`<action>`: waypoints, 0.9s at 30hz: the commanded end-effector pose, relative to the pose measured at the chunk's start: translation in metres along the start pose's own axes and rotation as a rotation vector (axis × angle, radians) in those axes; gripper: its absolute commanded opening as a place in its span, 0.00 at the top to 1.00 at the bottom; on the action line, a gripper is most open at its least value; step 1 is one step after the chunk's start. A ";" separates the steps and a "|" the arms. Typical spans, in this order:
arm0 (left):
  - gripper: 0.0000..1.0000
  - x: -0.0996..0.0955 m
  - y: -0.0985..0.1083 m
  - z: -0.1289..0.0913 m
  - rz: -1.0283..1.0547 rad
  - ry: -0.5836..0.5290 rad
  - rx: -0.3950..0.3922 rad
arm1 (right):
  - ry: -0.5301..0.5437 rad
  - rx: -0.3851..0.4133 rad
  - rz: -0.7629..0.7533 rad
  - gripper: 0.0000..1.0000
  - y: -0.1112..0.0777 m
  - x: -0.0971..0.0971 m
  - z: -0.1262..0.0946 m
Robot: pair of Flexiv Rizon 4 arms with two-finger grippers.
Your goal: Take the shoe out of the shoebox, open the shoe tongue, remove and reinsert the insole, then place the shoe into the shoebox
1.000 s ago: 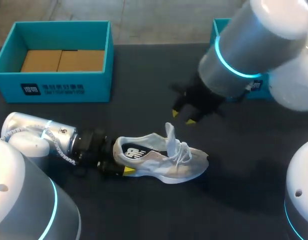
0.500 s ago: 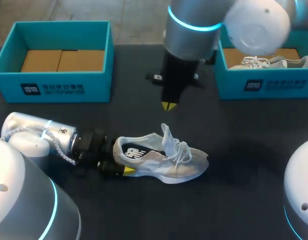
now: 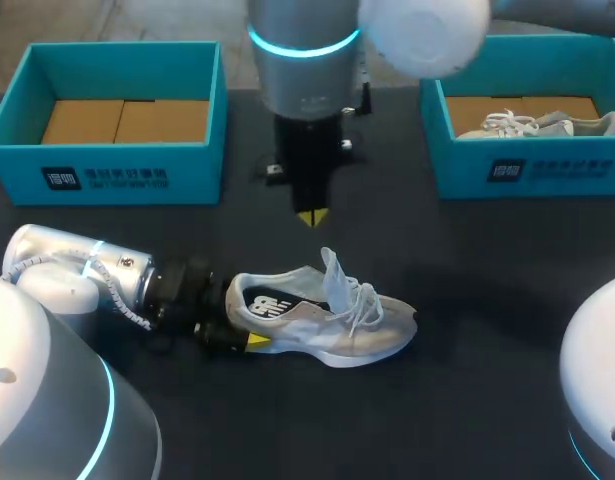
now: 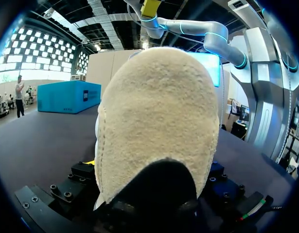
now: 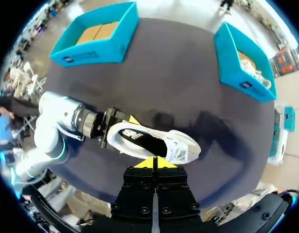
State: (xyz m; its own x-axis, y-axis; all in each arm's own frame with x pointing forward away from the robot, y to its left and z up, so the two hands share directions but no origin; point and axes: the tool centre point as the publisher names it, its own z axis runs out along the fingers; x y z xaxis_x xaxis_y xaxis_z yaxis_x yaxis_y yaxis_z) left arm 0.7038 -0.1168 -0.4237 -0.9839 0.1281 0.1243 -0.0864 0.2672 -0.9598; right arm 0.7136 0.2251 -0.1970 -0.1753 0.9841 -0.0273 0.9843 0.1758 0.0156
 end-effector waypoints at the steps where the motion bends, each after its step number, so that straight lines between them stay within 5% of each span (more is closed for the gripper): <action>1: 1.00 -0.002 0.002 0.000 0.000 0.002 -0.003 | 0.004 -0.042 -0.030 1.00 -0.005 0.004 0.000; 18: 1.00 -0.002 0.002 0.000 0.000 0.002 -0.003 | 0.004 -0.042 -0.030 1.00 -0.005 0.004 0.000; 27: 1.00 -0.002 0.002 0.000 0.000 0.002 -0.003 | -0.102 -0.140 -0.437 1.00 -0.004 0.022 -0.011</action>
State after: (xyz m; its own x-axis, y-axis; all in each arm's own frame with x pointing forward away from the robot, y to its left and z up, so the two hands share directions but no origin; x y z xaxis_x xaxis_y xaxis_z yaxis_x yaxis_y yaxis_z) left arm 0.7039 -0.1167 -0.4238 -0.9840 0.1278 0.1243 -0.0865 0.2673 -0.9597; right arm 0.7090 0.2332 -0.1901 -0.4102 0.9097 -0.0649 0.8996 0.4153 0.1352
